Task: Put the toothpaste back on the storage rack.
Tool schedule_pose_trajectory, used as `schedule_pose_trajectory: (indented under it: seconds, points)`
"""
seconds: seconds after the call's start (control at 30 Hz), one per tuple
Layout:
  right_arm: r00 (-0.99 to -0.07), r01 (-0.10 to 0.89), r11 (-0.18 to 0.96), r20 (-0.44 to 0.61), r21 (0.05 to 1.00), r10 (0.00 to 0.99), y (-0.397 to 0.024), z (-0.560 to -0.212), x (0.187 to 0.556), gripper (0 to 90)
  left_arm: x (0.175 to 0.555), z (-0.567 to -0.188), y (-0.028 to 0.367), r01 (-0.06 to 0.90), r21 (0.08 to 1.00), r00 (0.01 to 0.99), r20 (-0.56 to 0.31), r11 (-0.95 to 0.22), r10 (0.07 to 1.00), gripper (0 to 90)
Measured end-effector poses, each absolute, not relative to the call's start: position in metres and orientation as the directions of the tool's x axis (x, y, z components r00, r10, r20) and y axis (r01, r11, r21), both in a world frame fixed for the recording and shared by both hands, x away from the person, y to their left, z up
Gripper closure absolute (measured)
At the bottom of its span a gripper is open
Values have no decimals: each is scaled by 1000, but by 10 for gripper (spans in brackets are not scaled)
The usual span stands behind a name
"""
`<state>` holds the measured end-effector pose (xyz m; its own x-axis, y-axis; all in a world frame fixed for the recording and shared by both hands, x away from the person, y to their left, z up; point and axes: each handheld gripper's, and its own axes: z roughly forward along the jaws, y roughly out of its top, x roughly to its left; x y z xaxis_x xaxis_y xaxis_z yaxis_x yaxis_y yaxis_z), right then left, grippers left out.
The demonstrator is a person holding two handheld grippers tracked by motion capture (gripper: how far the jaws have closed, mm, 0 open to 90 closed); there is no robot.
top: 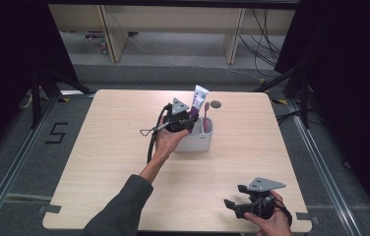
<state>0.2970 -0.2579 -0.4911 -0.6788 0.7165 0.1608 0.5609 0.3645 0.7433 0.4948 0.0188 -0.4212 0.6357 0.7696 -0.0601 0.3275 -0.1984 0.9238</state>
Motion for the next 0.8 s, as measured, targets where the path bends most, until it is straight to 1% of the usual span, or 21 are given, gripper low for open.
schedule_pose_trajectory:
  seconds: [0.03,0.07,0.1,0.4,0.43,0.77,0.8]
  points:
    - [-679,561,365,161,743,716,-258,-491,297,241,495,-421,19,328,924,636,-60,-198,770,736]
    - [-666,581,352,180,734,724,-257,-491,295,241,494,-423,19,330,924,635,-64,-196,770,736]
    - [-680,555,370,150,745,717,-258,-491,297,241,493,-424,18,330,920,639,-54,-210,767,737]
    - [-680,555,371,150,744,718,-258,-491,297,241,491,-425,14,323,917,650,-35,-234,759,736]
    - [-675,566,363,164,740,719,-258,-491,297,241,491,-425,14,324,916,650,-34,-235,759,736]
    - [-676,565,361,166,742,718,-258,-491,297,241,493,-427,17,332,917,641,-46,-223,766,734]
    - [-688,549,372,152,748,710,-258,-491,298,241,493,-428,18,330,915,642,-38,-231,766,734]
